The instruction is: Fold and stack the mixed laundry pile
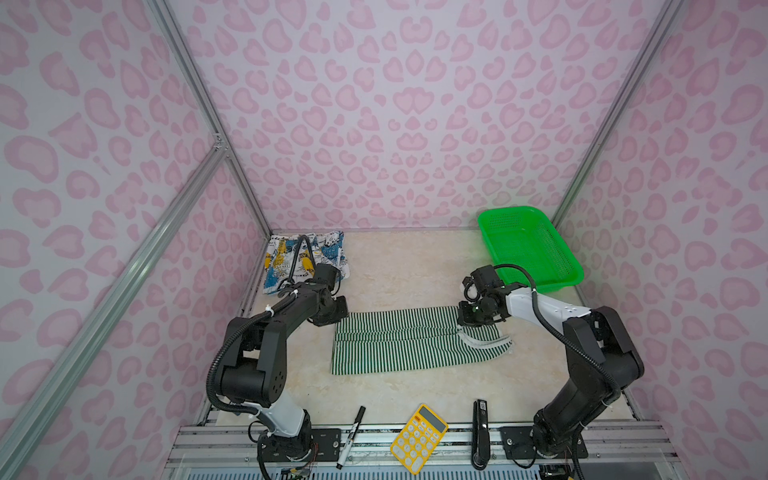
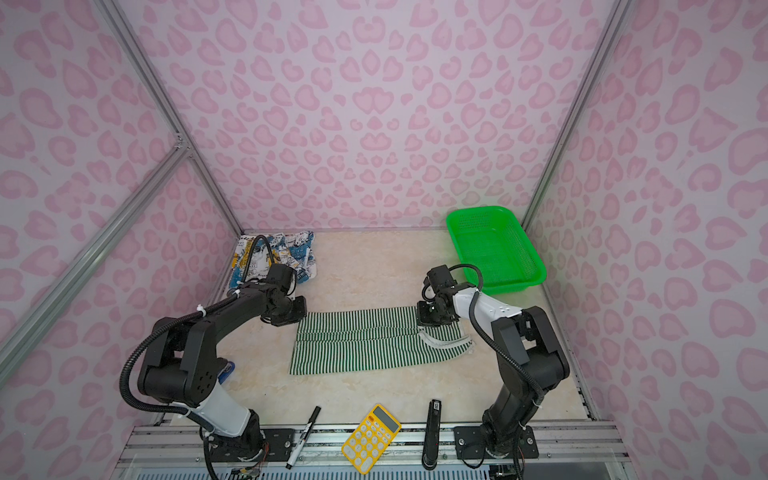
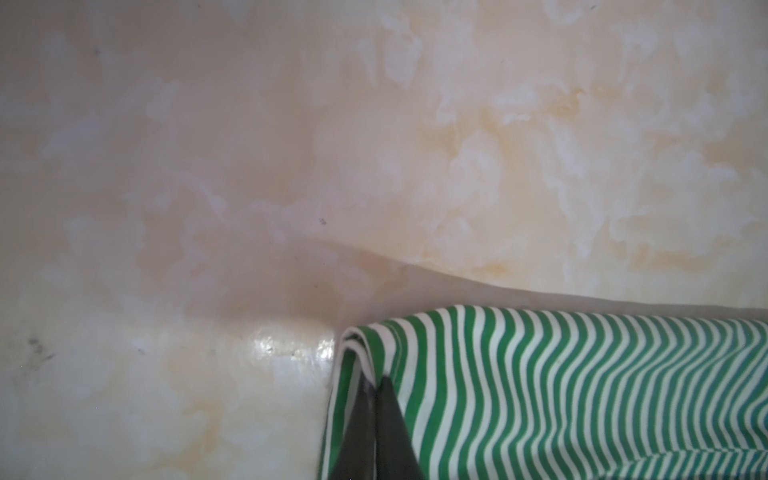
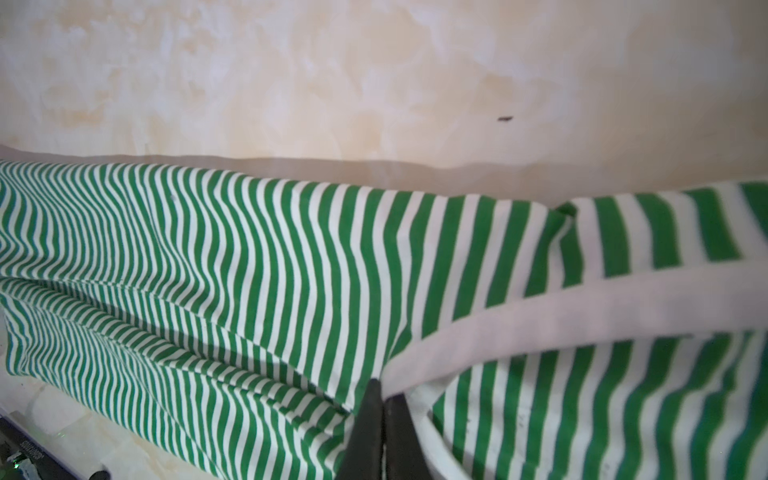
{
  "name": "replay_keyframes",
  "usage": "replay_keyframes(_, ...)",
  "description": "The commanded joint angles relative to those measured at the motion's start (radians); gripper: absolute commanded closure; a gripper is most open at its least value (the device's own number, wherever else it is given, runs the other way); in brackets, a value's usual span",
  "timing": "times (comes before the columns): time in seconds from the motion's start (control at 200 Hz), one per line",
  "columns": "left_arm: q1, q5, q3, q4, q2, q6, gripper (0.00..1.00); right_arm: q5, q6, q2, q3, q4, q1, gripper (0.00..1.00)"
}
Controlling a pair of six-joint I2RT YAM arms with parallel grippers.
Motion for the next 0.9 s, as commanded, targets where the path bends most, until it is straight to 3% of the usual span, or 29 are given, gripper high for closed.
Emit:
replay_keyframes(0.0,0.003,-0.024,-0.002,0.009,0.014,0.016,0.97,0.015,0.000,0.014,-0.025,-0.008,0.002,1.00)
replay_keyframes(0.165,0.003,-0.006,-0.027,0.027,0.051,0.010,0.93,0.015,0.006,0.046,-0.034,-0.009,0.006,1.00)
replay_keyframes(0.255,0.003,-0.032,-0.034,0.022,0.057,0.009,0.78,0.037,-0.006,0.019,-0.026,-0.031,0.004,0.91)
replay_keyframes(0.365,0.003,-0.069,-0.027,0.004,0.040,0.009,0.58,0.086,-0.030,-0.031,-0.007,-0.085,-0.001,0.71)
replay_keyframes(0.46,0.002,-0.093,-0.008,-0.018,0.021,0.011,0.52,0.147,-0.027,-0.091,-0.019,-0.121,-0.023,0.65)
replay_keyframes(0.6,0.002,-0.084,0.022,-0.041,-0.014,0.030,0.52,0.227,-0.003,-0.145,-0.071,-0.155,-0.056,0.64)
replay_keyframes(0.745,0.002,-0.073,0.031,-0.065,-0.065,0.023,0.52,0.221,-0.002,-0.054,-0.056,-0.129,-0.056,0.70)
replay_keyframes(0.895,0.003,-0.062,0.017,-0.086,-0.167,0.009,0.36,0.203,0.008,0.104,0.041,-0.073,-0.055,0.74)
